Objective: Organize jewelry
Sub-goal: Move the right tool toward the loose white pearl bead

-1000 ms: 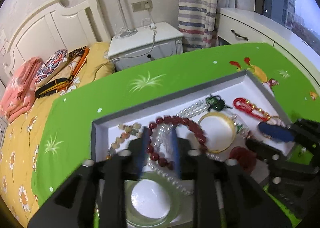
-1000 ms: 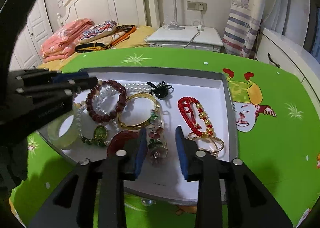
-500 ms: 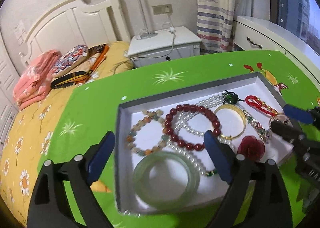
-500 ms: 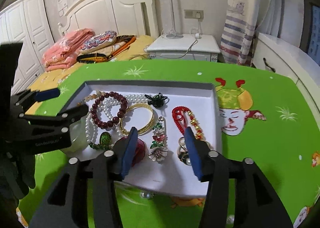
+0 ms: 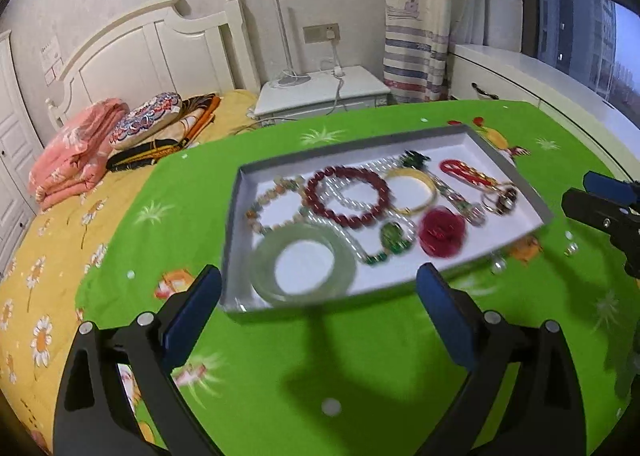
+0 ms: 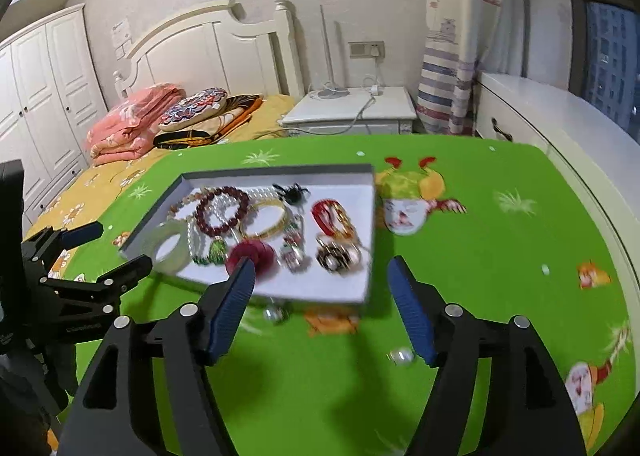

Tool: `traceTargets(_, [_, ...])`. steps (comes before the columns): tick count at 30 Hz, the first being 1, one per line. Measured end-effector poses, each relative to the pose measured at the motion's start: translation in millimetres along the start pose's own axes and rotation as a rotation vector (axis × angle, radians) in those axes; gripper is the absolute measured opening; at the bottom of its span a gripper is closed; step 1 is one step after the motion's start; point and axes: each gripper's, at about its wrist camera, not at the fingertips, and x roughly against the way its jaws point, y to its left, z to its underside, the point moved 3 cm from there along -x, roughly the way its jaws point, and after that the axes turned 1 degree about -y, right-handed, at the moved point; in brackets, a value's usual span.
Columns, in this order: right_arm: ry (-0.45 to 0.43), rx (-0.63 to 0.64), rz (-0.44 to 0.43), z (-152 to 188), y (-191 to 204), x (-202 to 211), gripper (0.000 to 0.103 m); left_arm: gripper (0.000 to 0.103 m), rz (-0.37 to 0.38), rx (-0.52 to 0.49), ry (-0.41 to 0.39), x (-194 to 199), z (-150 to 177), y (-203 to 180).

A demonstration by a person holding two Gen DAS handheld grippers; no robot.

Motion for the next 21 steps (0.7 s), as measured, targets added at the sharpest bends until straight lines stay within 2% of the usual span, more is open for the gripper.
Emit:
traceTargets(9, [0.067, -0.047, 0.034, 44, -32, 9, 0.072, 0.095, 0.05, 0.049, 0.044, 2, 30, -12])
traceTargets(15, [0.126, -0.025, 0.05, 60, -43, 4, 0.072, 0.095, 0.079, 0.064, 0.087, -5, 45, -23])
traceTargets(21, [0.187, -0.013, 0.025, 68, -43, -10, 0.072, 0.095, 0.11, 0.06, 0.112, -8, 54, -29])
